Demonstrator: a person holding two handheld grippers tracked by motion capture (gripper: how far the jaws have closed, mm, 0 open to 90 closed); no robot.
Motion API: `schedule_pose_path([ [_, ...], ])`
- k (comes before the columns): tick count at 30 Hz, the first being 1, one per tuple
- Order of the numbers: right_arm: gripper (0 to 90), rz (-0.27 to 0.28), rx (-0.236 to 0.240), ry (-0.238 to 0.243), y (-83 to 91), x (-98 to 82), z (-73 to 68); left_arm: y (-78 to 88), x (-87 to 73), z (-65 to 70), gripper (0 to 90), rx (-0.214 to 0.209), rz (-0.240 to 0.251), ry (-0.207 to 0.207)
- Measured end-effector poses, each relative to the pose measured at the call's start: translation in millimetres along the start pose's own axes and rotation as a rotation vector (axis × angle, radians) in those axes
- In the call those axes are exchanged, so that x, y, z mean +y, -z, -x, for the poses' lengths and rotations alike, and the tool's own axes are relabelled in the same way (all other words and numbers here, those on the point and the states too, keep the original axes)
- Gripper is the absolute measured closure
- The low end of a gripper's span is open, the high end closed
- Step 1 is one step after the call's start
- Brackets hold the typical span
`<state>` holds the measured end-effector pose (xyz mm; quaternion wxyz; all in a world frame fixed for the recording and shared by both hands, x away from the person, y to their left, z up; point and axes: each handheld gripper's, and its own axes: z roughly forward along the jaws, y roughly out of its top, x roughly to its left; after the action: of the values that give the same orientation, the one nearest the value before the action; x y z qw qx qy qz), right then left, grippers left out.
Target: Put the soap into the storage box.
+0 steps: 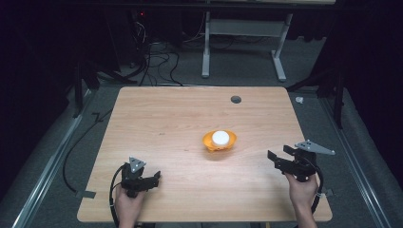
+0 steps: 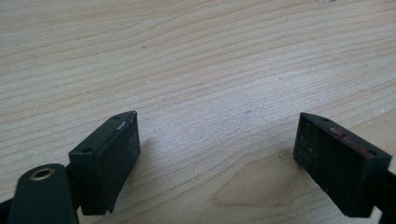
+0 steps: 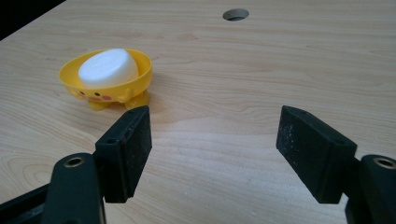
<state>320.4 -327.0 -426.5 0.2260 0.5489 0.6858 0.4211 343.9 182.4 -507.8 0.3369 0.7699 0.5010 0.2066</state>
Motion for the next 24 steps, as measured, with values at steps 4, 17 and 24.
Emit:
schedule_pose_path([
  [4, 27.4, -0.006, 0.001, -0.001, -1.8, -4.3, 0.8, 0.0, 0.0, 0.0, 14.9, 0.000, 0.000, 0.000],
  [17, 27.4, -0.024, 0.018, -0.023, -5.4, -22.4, -1.4, 0.0, 0.0, 0.0, 14.9, 0.000, 0.000, 0.000],
  [24, 27.4, -0.029, 0.030, -0.020, -10.9, -26.5, -5.8, 0.0, 0.1, 0.0, 14.9, 0.000, 0.000, -0.001],
])
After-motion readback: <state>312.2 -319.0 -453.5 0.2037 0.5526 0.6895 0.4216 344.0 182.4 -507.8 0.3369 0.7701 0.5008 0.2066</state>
